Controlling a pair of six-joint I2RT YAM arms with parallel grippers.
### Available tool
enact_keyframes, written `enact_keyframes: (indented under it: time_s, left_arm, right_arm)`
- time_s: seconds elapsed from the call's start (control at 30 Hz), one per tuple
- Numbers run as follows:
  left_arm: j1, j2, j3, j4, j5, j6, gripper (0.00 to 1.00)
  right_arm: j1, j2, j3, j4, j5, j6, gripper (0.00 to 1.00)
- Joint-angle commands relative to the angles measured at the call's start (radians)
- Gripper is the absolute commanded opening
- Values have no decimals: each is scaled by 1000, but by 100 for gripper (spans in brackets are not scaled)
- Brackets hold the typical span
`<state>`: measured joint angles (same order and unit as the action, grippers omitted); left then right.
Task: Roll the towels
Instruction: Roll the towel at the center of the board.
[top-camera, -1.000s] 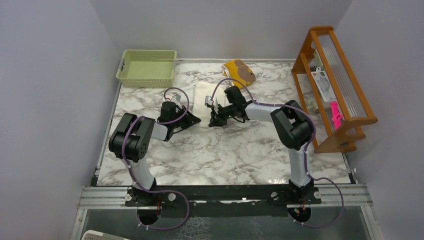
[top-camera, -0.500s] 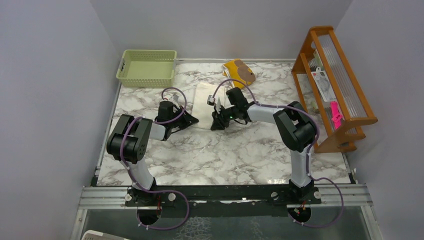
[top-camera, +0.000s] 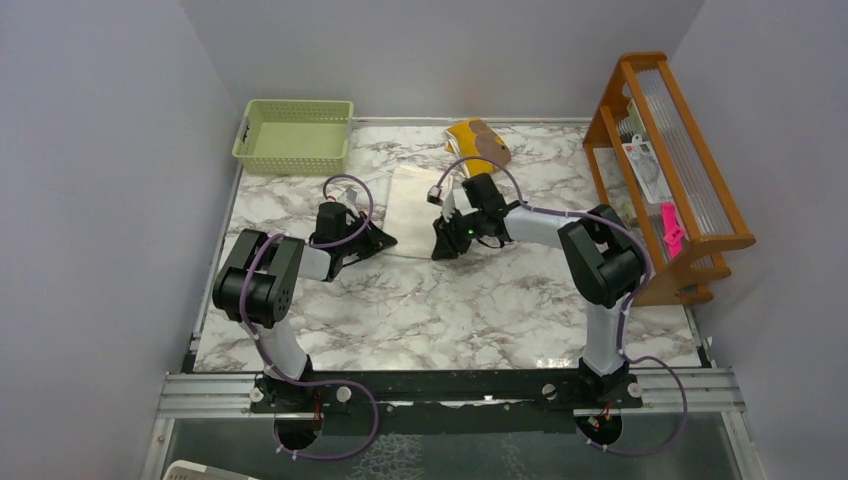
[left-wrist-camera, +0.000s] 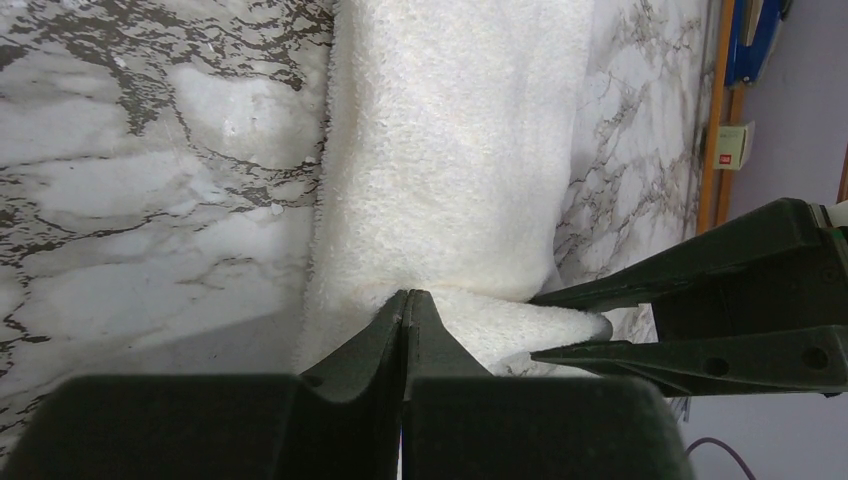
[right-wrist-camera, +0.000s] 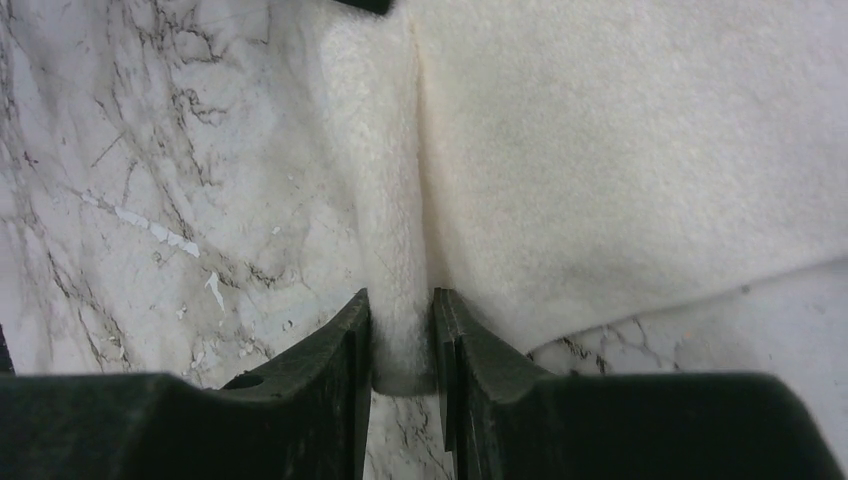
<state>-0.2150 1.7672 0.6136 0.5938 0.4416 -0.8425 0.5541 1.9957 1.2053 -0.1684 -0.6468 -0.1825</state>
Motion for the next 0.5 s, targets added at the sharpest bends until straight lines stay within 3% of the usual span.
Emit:
enact_keyframes:
  time_s: [0.0, 0.13, 0.2, 0.23, 0.27, 0.3, 0.33, 0.4, 0.47]
  left_arm:
    - [38, 17, -32, -159, -112, 69, 0]
    - [39, 8, -31, -168, -117, 72, 0]
    - [39, 4, -30, -173, -115, 71, 0]
    - [39, 1, -28, -173, -115, 70, 0]
    - [39, -2, -27, -175, -114, 69, 0]
    - [39, -4, -25, -176, -114, 68, 0]
    - [39, -6, -21, -177, -112, 68, 0]
    - [39, -7, -11, -181, -112, 69, 0]
    - [39, -5, -2, -190, -109, 71, 0]
  right_arm:
    - [-53, -38, -64, -145, 142, 51, 29]
    - [-57, -199, -70, -84, 107, 28, 30]
    - [-57, -331, -116, 29, 98, 38, 31]
    - [-58, -401, -160, 133, 100, 71, 37]
    - [-58, -473, -226, 258, 114, 134, 60]
    - [-58, -528, -297, 401, 143, 226, 91]
    - [-59, -559, -353, 530, 156, 322, 99]
    - [-60, -547, -347, 607, 55, 406, 100]
    - [-41, -447, -209, 470, -150, 297, 76]
